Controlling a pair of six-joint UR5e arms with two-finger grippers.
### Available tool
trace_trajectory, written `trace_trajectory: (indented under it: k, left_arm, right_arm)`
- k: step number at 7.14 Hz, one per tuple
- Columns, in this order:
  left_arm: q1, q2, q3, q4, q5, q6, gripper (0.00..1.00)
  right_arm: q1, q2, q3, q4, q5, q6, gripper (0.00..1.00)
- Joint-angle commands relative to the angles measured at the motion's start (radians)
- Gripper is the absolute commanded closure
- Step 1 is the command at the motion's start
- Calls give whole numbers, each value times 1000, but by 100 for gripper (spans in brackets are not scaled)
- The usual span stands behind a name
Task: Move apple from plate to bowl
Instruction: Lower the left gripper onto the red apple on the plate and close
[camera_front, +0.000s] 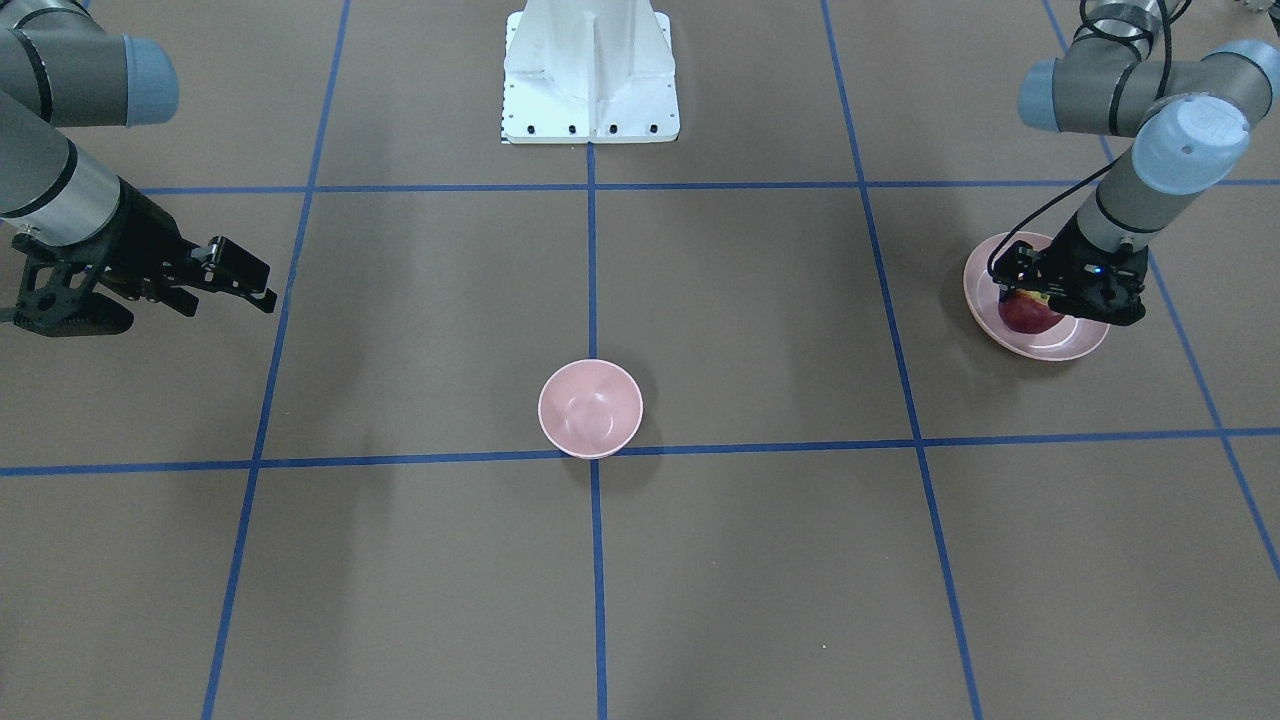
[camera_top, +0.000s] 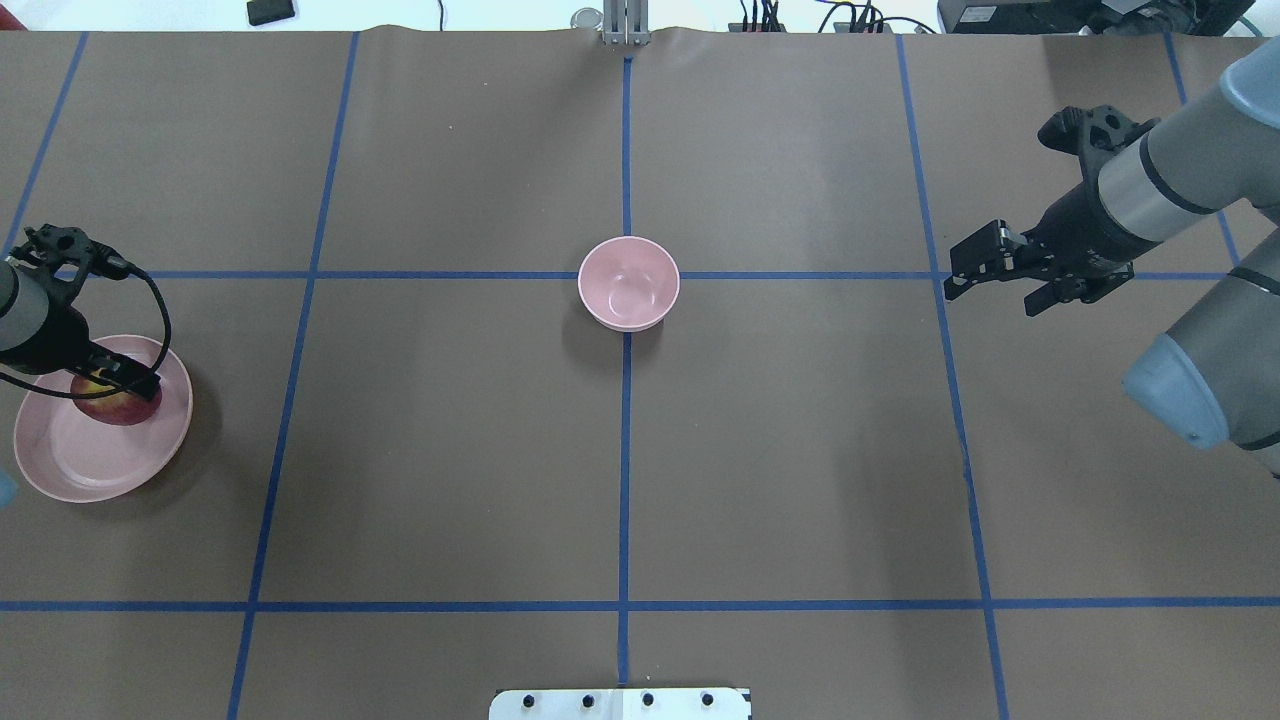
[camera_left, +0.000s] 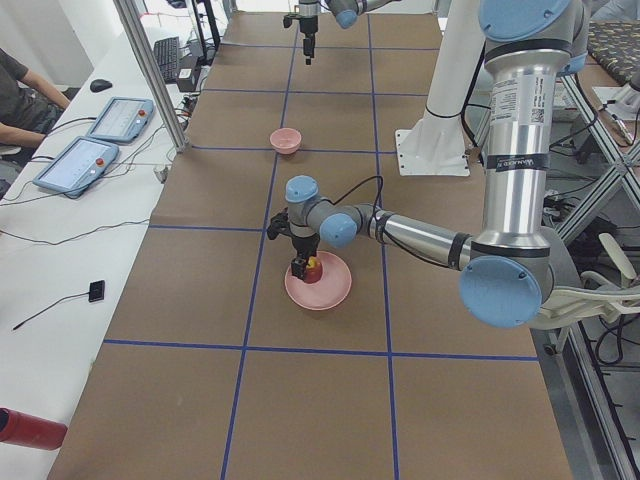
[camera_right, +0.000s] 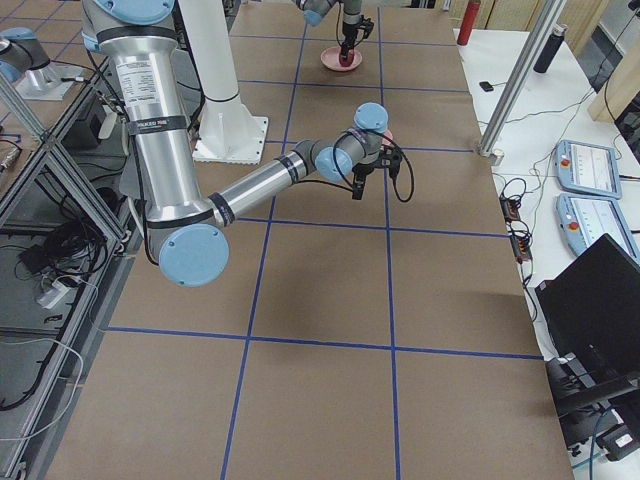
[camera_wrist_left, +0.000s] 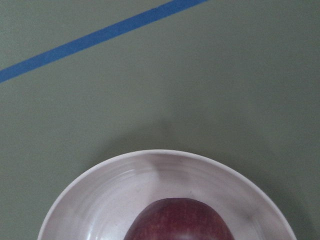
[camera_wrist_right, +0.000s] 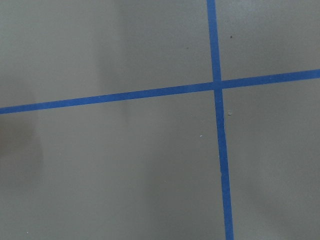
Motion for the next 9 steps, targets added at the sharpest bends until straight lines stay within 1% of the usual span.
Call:
trace_trajectory:
  k: [1, 5, 6, 7, 8, 9]
  left_arm:
    - [5, -2, 11, -1, 0, 0, 3]
    - [8, -4, 11, -1, -5, 0, 3]
    - [11, -4, 12, -1, -3, 1, 6]
    - [16, -4, 8, -1, -2, -3, 70]
    - [16, -7, -11, -1, -6, -9, 100]
    - [13, -4, -38, 8, -9, -40, 100]
  right_arm:
    - [0, 0, 1, -1, 0, 1, 0]
    - [0, -2, -1, 1, 0, 0, 0]
    - [0, -3, -1, 1, 0, 0, 0]
    - [0, -2, 1, 1, 0, 0, 0]
    - [2, -2, 2, 1, 0, 0, 0]
    - [6, -2, 12, -1, 3, 0, 0]
